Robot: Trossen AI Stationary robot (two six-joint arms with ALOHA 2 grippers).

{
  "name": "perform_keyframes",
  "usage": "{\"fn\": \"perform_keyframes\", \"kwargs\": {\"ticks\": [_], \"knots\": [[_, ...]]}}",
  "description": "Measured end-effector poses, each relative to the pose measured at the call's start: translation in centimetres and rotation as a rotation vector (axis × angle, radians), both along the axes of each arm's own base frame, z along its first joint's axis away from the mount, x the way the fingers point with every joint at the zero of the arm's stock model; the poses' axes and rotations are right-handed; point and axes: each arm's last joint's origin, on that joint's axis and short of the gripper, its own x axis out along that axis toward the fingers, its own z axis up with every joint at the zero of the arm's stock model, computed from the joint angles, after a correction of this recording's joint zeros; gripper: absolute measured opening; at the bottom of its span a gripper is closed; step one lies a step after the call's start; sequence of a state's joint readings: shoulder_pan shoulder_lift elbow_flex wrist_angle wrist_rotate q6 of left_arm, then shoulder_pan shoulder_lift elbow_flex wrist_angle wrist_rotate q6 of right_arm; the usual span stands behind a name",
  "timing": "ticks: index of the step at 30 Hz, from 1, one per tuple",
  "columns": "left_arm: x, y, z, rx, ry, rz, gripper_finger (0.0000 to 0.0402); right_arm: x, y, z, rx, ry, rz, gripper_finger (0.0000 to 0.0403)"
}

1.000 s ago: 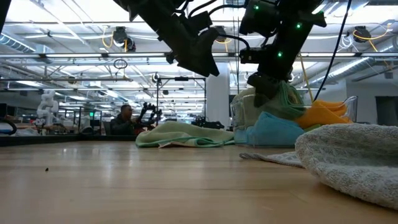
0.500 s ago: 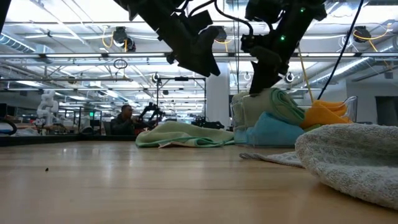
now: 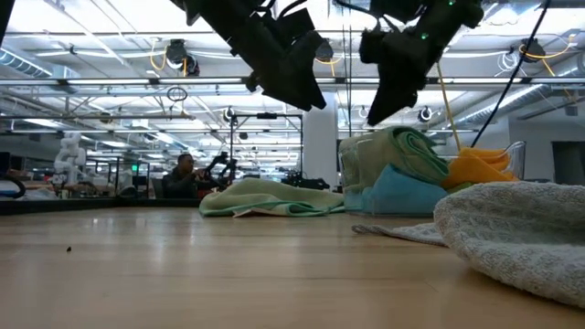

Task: Fold microfiber towels
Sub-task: Put the folded light green microfiber cloth into the transparent bin

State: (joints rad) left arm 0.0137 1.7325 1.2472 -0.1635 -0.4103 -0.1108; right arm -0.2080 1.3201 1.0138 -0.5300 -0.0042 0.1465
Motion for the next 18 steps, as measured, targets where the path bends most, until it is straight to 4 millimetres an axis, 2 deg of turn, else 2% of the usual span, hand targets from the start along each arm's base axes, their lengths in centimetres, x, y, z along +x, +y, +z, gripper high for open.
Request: {"fn": "perform_keyframes", "kwargs": {"ticks": [5,7,14,18], "knots": [[0.0,-0.6,0.0,0.000,0.000,-0.014,0.0207,-1.5,-1.0,0.2,0.010,0.065,-0.031,0.0010],[0.0,-0.7,0.0,0.001,0.000,-0.017,0.0207,-1.4,-1.2,-0.4,0.041,0.063,-0.012,0.0004],[0.0,-0.7,0.0,-0.001,-0.004,-0.007,0.0207,-0.7,-2.1,-4.9,0.105,0.083,-0.003,0.0001],[0.0,-0.7,0.0,-0.004,-0.006,-0.005,0.0207,0.2,-2.3,-6.8,0.139,0.066,0.016,0.0001]]}}
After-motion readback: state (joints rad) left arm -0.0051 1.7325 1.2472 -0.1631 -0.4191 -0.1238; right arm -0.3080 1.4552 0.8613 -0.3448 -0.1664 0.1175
